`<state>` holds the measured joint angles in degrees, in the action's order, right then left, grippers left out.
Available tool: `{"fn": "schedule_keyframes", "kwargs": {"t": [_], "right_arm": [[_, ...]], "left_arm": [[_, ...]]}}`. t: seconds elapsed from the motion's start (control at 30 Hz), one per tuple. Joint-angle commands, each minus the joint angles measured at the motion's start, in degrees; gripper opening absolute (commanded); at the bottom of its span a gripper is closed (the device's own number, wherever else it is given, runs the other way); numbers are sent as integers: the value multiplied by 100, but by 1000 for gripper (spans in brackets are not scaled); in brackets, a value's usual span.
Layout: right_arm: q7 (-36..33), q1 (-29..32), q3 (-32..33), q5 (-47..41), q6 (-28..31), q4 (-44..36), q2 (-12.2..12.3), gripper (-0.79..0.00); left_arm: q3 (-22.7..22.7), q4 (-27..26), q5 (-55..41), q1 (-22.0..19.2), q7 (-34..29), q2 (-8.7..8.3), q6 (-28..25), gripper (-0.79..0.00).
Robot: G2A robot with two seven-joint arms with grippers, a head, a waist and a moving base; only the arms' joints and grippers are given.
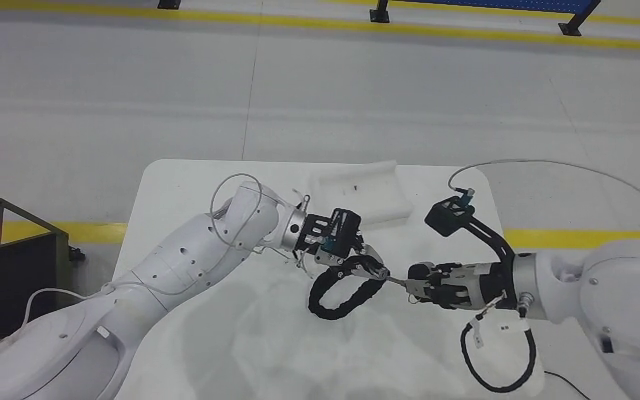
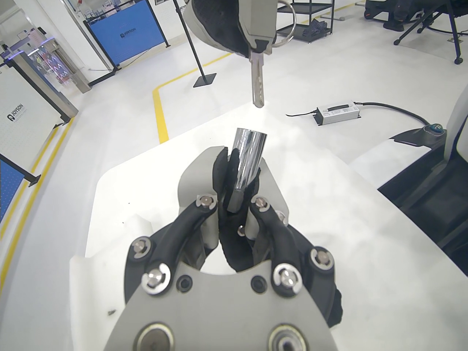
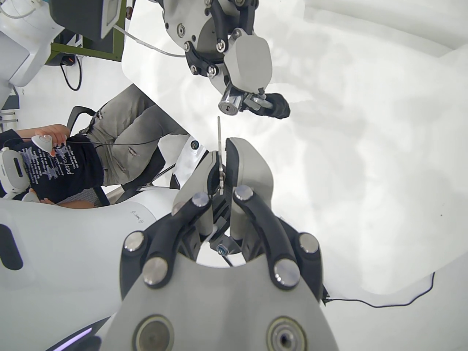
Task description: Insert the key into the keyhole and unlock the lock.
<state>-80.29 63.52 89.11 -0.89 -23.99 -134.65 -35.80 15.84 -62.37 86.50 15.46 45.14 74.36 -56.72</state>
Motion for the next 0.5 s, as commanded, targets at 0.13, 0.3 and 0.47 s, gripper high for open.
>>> {"fn": "schedule_keyframes", "kwargs": {"t": [0.13, 0.3, 0.47], "right_arm": [[81, -59, -61, -94, -84, 0, 111, -785], [81, -59, -61, -94, -84, 0, 111, -785], [234, 40, -87, -82, -69, 47, 107, -785]], "left_arm": [[96, 39, 27, 7, -110, 76, -117, -785], [136, 64, 22, 35, -186, 108, -128, -785], [150, 66, -15, 42, -274, 132, -128, -785]]}}
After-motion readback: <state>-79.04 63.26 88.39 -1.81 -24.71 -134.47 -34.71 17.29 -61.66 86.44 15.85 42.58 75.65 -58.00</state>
